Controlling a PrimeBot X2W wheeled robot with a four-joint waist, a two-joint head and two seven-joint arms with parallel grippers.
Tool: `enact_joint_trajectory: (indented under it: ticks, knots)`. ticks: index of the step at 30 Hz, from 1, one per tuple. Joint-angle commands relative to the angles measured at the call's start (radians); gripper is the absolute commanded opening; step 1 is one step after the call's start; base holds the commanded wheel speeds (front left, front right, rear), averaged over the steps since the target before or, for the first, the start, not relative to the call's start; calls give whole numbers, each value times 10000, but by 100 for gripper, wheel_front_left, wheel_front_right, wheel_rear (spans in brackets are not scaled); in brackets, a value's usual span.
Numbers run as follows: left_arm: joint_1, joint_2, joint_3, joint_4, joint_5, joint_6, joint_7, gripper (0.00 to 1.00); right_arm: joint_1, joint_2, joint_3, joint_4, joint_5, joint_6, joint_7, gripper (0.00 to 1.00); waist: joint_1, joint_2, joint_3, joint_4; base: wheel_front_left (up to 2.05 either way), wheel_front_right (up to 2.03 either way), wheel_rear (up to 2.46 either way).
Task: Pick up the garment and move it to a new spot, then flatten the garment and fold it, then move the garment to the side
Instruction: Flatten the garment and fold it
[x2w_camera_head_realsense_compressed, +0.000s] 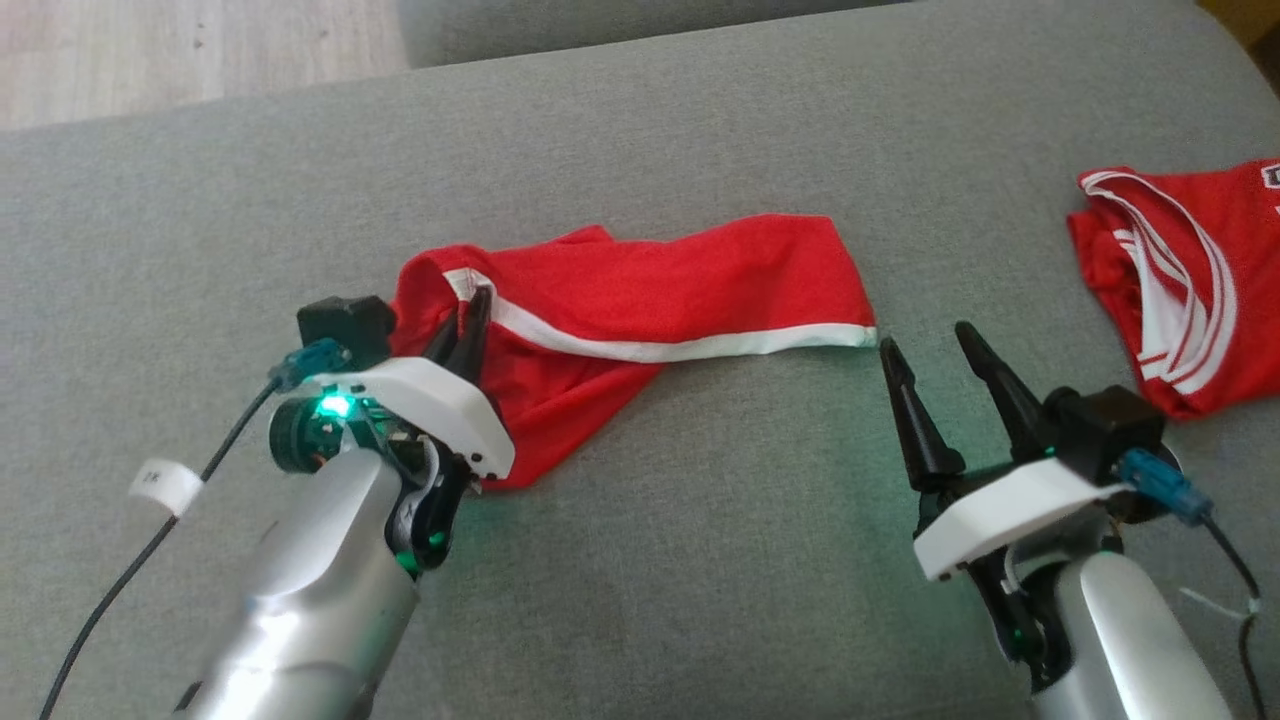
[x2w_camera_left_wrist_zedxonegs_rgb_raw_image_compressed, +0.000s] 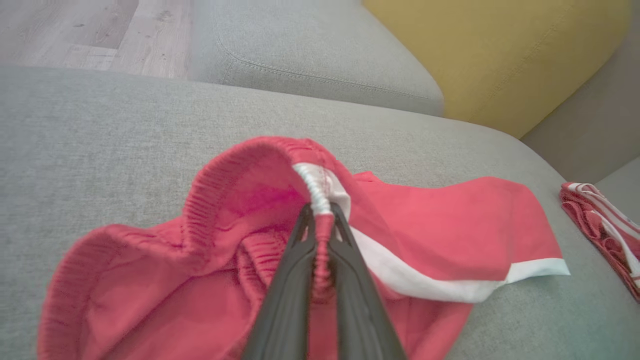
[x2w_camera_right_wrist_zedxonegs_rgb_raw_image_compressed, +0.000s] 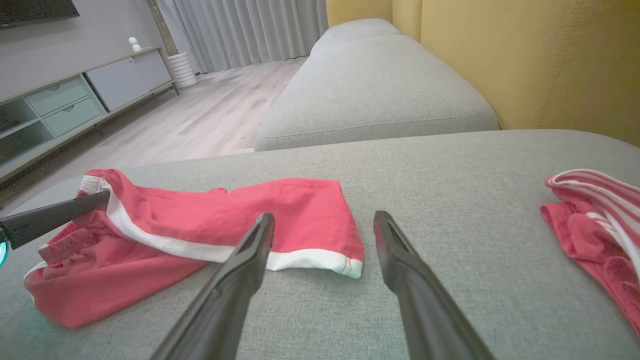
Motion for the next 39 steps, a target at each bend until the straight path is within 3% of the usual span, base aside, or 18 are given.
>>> enact_joint_trajectory:
  ticks: [1,6,12,24,31,33,34,35,36,37,38,39]
  knots:
    - [-584,165,254,-238,65,-59,-189,0,-455,-23,195,-265,87,75,-73,100,0,0,-30,58,0,0,0]
    - [27,454,625,-536,-185,-187,-977,0,-838,42,-310,566,259,75,925,100,0,0,-110,209,0,0,0]
    - [1096,649,422,-1361,-181,-351,-1363,0,-1663,287,-638,1839,427,75,2011,100,0,0,-61,624,0,0,0]
    - [1490,637,-70,-2097,55,-306,-1300,0,-3227,336,23,4858,7,75,1977,100,0,0,59,1041,0,0,0]
    - [1617,717,-190,-2284,134,-313,-1408,0,-3839,337,423,6043,703,75,1105,100,0,0,24,1030,0,0,0]
    - [1644,725,-211,-2286,136,-318,-1409,0,-3915,337,439,6200,892,75,1005,95,0,0,2,1028,0,0,0]
    - [1669,731,-229,-2288,132,-321,-1406,0,-4001,337,458,6359,1060,75,911,90,0,0,-18,1025,0,0,0]
    - [1690,735,-244,-2294,124,-325,-1401,0,-4091,337,482,6536,1213,75,848,78,0,0,-32,1022,0,0,0]
    - [1707,740,-261,-2300,118,-330,-1395,0,-4177,337,525,6722,1373,75,815,52,0,0,-50,1021,0,0,0]
    - [1721,748,-277,-2303,112,-336,-1386,0,-4276,337,577,6922,1448,75,770,38,0,0,-68,1020,0,0,0]
    - [1732,758,-295,-2304,108,-341,-1370,0,-4380,338,657,7138,1446,75,759,0,0,0,-82,1019,0,0,0]
    - [1740,768,-312,-2304,108,-344,-1358,0,-4474,338,743,7336,1490,75,772,0,0,0,-97,1021,0,0,0]
